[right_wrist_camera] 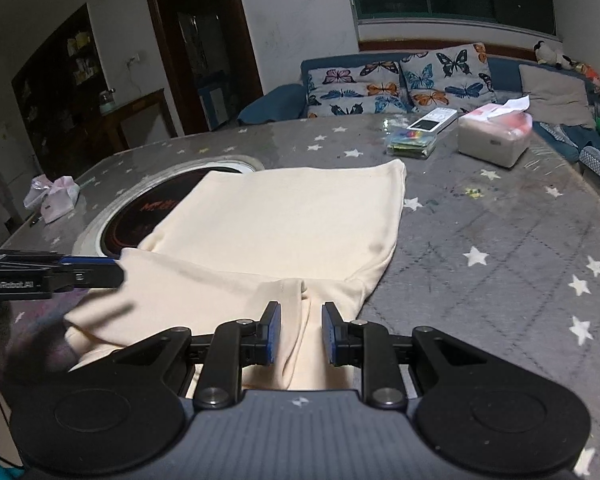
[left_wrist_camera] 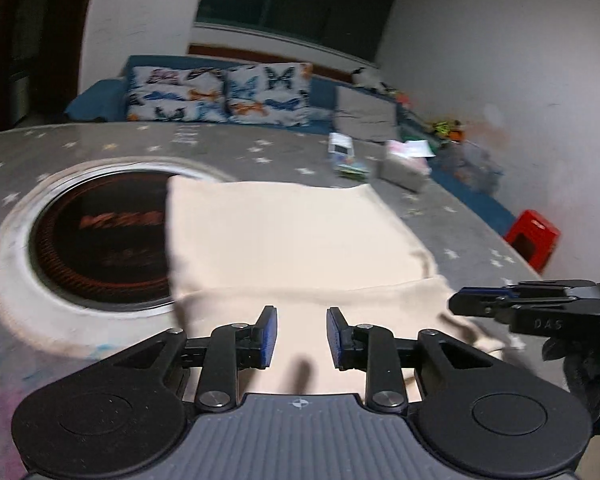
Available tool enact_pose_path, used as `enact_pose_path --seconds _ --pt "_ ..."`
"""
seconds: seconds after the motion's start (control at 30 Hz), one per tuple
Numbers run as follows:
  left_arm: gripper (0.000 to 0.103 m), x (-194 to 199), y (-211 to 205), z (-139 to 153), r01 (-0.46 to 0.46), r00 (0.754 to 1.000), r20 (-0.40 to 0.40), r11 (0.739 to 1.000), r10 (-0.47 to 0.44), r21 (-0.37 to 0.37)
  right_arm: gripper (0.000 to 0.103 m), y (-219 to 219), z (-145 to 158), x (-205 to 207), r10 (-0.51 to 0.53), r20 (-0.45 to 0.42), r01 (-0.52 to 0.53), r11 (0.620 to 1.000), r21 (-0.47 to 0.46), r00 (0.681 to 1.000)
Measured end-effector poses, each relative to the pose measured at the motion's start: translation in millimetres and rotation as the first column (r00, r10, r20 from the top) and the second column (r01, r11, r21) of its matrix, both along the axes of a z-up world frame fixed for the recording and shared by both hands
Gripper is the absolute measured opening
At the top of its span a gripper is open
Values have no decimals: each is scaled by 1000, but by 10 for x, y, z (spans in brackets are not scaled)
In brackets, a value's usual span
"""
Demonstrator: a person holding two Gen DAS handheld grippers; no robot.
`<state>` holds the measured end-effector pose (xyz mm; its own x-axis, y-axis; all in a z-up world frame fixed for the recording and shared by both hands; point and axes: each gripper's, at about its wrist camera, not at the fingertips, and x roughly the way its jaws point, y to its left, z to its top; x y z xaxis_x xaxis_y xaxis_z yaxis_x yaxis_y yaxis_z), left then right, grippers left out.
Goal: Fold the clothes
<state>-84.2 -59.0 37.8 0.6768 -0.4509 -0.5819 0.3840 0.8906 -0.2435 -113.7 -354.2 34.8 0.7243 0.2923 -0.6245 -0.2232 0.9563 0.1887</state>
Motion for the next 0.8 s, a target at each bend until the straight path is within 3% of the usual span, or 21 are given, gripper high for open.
enact_pose_path --seconds 0.2,0.23,0.27,0.47,0.67,0.8 --pt "30 88 142 -38 -33 999 -4 999 33 11 20 67 -79 143 8 -16 -8 1000 -1 1000" --pt "29 108 138 -39 -34 999 -3 999 34 14 9 85 -85 153 10 -18 -10 1000 -5 1000" --pt "29 130 127 -38 -33 999 -1 999 33 17 5 102 -74 147 10 -12 -10 1000 -16 1000" --pt "28 260 36 -75 -2 1000 18 999 1 44 3 163 86 77 0 57 4 997 -72 998" --pt "27 370 25 -168 -16 1000 10 997 16 73 5 138 -73 187 -18 0 18 995 -94 1000" --pt "27 304 40 -87 3 1000 21 998 -5 71 9 87 45 135 -21 26 24 995 -92 999"
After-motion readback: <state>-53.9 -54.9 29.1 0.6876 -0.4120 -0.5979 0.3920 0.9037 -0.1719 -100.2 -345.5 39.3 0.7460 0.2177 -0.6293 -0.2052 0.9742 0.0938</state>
